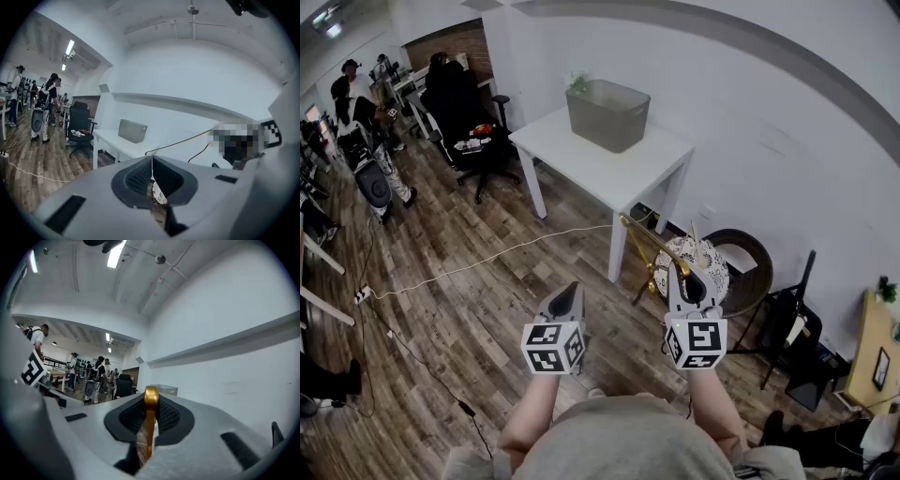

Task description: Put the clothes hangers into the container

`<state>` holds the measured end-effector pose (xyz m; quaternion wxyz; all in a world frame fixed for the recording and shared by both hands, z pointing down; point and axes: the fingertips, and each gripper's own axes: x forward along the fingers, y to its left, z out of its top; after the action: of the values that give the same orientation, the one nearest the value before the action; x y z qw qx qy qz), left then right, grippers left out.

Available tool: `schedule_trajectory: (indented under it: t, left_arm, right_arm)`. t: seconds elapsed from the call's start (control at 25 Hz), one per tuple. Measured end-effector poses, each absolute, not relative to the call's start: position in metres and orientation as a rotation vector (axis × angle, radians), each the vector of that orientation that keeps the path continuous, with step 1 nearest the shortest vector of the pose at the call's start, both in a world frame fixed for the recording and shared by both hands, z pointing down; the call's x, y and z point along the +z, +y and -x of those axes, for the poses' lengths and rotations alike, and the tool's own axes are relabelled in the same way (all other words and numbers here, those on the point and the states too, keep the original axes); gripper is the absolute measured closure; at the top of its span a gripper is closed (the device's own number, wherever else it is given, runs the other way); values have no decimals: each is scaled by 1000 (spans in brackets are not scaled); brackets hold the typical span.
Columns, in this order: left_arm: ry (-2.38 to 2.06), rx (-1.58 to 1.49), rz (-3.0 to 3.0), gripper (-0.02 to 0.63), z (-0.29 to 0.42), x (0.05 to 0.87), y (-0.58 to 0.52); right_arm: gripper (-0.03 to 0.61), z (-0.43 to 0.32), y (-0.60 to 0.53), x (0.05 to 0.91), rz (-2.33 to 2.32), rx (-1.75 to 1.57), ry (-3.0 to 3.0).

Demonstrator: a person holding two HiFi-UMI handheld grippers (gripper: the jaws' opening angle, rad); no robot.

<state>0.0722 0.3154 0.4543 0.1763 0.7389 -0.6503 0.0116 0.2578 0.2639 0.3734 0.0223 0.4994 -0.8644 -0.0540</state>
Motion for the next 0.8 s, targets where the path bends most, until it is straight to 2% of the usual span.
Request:
schedule_trajectory:
  t: [0.8]
  left_arm:
    - [-1800, 44, -2117, 604, -50, 465, 318]
  right_arm:
    - [541, -237, 270, 382, -1581, -179, -2647]
